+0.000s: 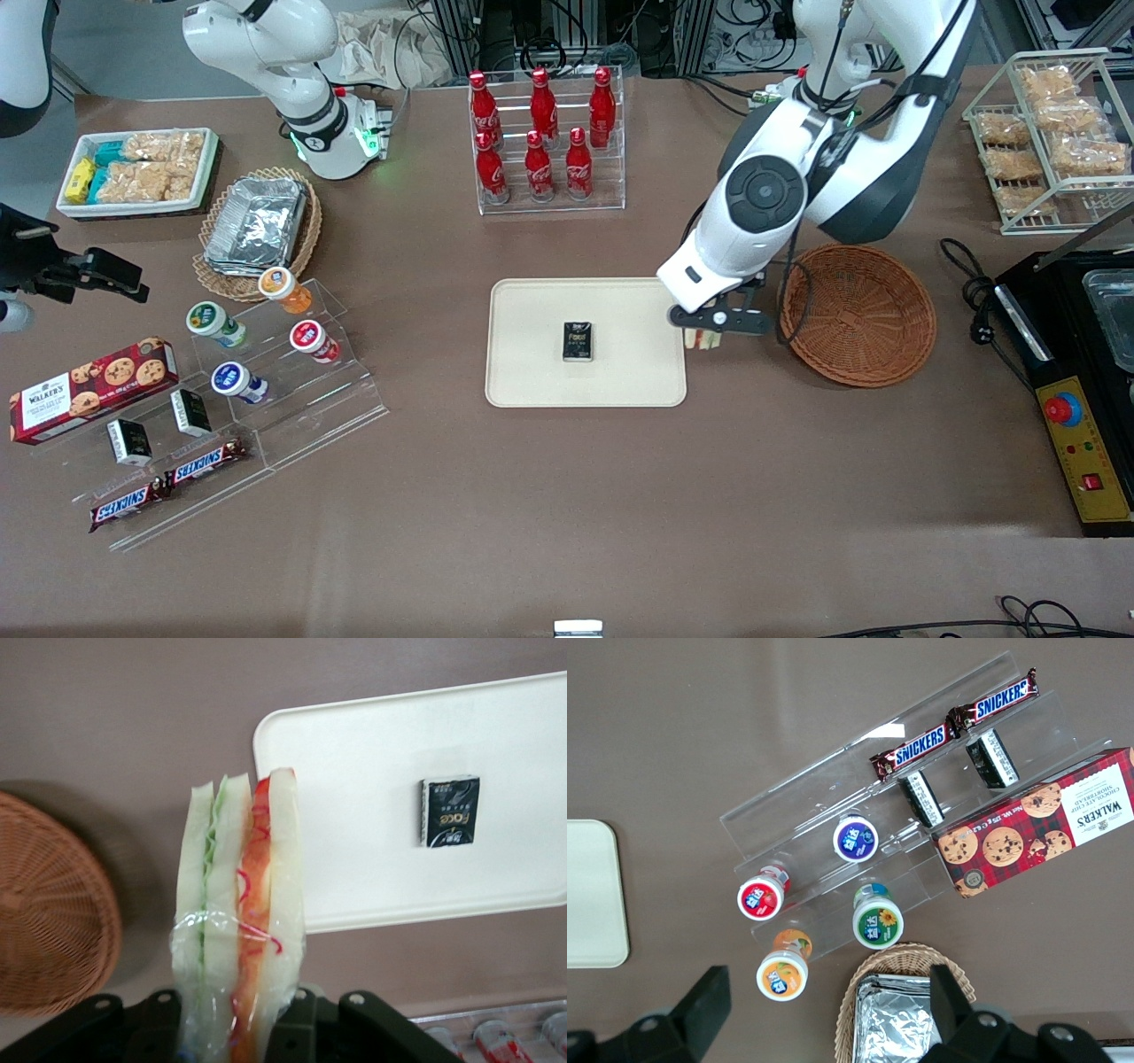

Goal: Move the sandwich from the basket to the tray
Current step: 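Carry the sandwich with the left gripper over the white tray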

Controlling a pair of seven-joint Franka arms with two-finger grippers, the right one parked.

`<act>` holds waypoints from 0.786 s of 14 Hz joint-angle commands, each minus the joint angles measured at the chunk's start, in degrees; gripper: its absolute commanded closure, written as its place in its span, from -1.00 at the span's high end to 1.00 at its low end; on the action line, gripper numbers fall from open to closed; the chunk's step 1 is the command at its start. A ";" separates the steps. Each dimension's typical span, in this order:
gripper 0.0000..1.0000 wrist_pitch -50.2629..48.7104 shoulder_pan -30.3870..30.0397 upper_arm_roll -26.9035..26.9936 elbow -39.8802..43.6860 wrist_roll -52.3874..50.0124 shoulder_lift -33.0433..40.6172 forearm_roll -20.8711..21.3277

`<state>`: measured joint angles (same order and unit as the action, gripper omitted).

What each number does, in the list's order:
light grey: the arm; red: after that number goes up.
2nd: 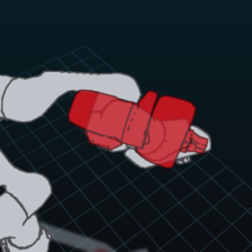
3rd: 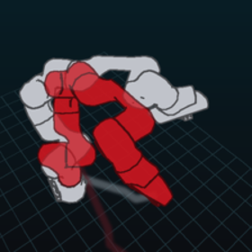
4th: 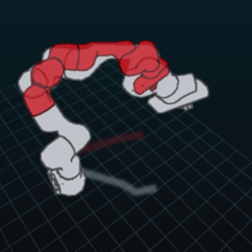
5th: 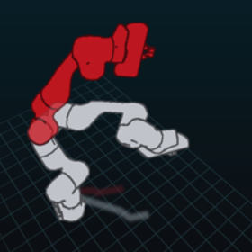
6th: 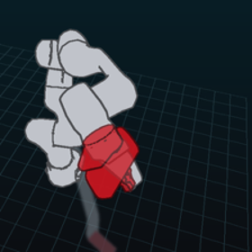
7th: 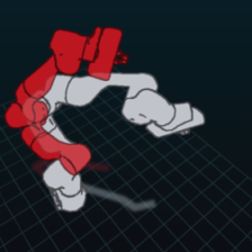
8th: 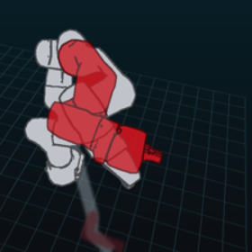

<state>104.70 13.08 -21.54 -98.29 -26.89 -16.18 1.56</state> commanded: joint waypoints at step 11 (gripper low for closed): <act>-1.00 17.54 3.88 0.01 -3.31 -6.78 -13.42 9.50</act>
<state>120.95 16.70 -21.54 -101.88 -32.28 -28.06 8.71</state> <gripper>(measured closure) 0.744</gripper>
